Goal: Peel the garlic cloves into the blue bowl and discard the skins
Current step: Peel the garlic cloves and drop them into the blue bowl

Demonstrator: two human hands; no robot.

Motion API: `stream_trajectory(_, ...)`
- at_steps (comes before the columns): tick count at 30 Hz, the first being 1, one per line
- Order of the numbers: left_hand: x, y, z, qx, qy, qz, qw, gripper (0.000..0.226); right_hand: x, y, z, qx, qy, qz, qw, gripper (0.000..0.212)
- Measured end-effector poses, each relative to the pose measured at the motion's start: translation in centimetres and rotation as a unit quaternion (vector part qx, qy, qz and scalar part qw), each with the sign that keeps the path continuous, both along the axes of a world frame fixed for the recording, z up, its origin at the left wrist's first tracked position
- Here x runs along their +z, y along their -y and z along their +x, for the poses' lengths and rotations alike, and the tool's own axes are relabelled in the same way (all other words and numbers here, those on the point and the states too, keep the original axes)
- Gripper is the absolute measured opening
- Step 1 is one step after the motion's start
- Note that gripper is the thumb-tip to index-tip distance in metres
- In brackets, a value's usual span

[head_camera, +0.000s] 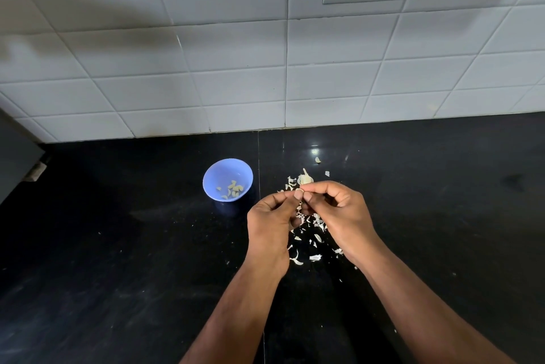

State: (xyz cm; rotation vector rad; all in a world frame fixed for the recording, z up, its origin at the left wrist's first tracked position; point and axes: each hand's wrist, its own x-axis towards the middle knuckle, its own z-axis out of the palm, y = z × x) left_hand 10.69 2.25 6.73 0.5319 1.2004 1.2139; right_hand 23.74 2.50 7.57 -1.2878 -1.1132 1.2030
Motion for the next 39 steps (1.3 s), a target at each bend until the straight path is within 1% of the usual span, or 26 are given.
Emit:
stream_trajectory(2,0.1,0.0,-0.1,-0.009,-0.007,0.008,1.000,0.009,0.0,-0.1,0.1,0.005,-0.007,0.000,1.000,0.015)
stream_trajectory(6,0.4,0.1,-0.2,-0.020,-0.016,0.018,1.000,0.006,0.0,-0.4,0.4,0.038,-0.013,-0.023,0.999,0.031)
stream_trajectory(8,0.6,0.1,-0.2,-0.026,-0.023,0.021,0.999,0.007,0.0,-0.4,0.5,0.054,-0.009,-0.031,0.998,0.033)
stream_trajectory(12,0.6,0.0,-0.1,-0.025,-0.036,0.023,0.999,0.012,0.3,-0.4,0.4,0.067,-0.012,-0.041,0.997,0.030)
stream_trajectory(15,0.7,0.1,-0.1,-0.023,-0.033,0.026,0.999,0.012,0.2,-0.4,0.4,0.056,0.001,-0.037,0.998,0.027)
stream_trajectory(19,0.7,0.2,-0.1,-0.026,-0.043,0.031,0.998,0.019,0.2,-0.5,0.3,0.034,0.016,-0.022,0.999,0.024)
stream_trajectory(22,0.7,0.2,0.0,-0.038,-0.066,0.044,0.996,0.019,0.1,-0.7,0.1,0.027,-0.006,-0.033,0.999,0.023)
stream_trajectory(26,0.6,0.1,0.3,-0.044,-0.093,0.059,0.993,0.018,-0.1,-1.1,0.0,0.045,-0.064,-0.082,0.994,0.014)
stream_trajectory(28,0.6,0.2,0.3,-0.057,-0.103,0.062,0.991,0.016,-0.1,-1.1,0.2,0.054,-0.065,-0.085,0.993,0.014)
stream_trajectory(31,0.6,0.2,-0.1,-0.098,-0.145,0.066,0.982,0.011,-0.1,-1.0,0.6,0.047,-0.066,-0.076,0.994,0.013)
stream_trajectory(34,0.2,0.2,-0.3,-0.123,-0.167,0.069,0.976,0.014,-0.1,-1.0,0.9,0.022,-0.081,-0.078,0.993,0.011)
stream_trajectory(37,-0.1,0.0,-0.2,-0.113,-0.184,0.046,0.975,0.022,-0.3,-0.9,1.1,-0.001,-0.049,-0.059,0.997,0.011)
stream_trajectory(39,-0.2,0.0,-0.1,-0.109,-0.181,0.035,0.977,0.033,-0.5,-0.8,1.3,-0.002,-0.009,-0.036,0.999,0.012)
